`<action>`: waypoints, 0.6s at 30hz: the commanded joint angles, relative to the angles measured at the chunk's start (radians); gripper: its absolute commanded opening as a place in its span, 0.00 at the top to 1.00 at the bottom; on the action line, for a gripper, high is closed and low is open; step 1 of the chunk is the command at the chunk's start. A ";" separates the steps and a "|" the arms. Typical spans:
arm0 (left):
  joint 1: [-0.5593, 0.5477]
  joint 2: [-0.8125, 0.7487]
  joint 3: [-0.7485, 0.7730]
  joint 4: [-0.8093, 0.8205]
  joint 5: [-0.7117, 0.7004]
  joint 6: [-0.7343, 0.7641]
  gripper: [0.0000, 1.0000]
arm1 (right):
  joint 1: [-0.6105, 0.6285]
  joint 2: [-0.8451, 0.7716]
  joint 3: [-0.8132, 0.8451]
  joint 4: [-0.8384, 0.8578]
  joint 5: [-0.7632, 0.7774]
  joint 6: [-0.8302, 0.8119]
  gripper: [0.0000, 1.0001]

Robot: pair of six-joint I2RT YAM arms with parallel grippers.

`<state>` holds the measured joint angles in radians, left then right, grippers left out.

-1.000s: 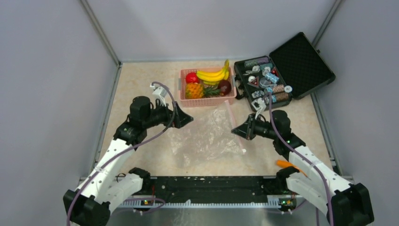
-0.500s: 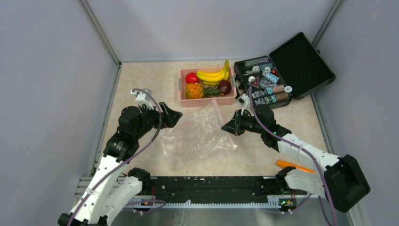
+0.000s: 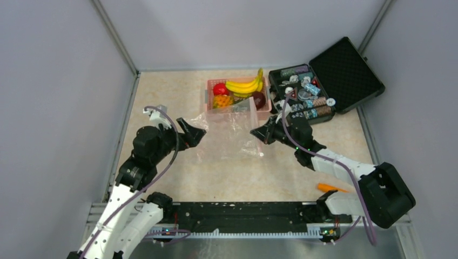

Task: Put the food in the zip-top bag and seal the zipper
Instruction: Pick up the zipper food storage bag at the center of the board.

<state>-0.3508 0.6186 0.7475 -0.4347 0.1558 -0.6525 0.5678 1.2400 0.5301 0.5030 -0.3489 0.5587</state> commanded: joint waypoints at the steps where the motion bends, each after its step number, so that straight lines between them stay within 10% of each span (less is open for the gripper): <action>1: -0.001 0.004 0.044 0.030 0.046 -0.065 0.01 | 0.012 0.004 0.010 0.098 -0.019 -0.014 1.00; 18: -0.004 0.005 0.007 0.172 0.149 -0.232 0.01 | 0.018 -0.102 0.141 -0.285 -0.080 -0.210 1.00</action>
<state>-0.3508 0.6300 0.7315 -0.3111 0.2577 -0.8680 0.5709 1.2022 0.6182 0.2958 -0.4065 0.4072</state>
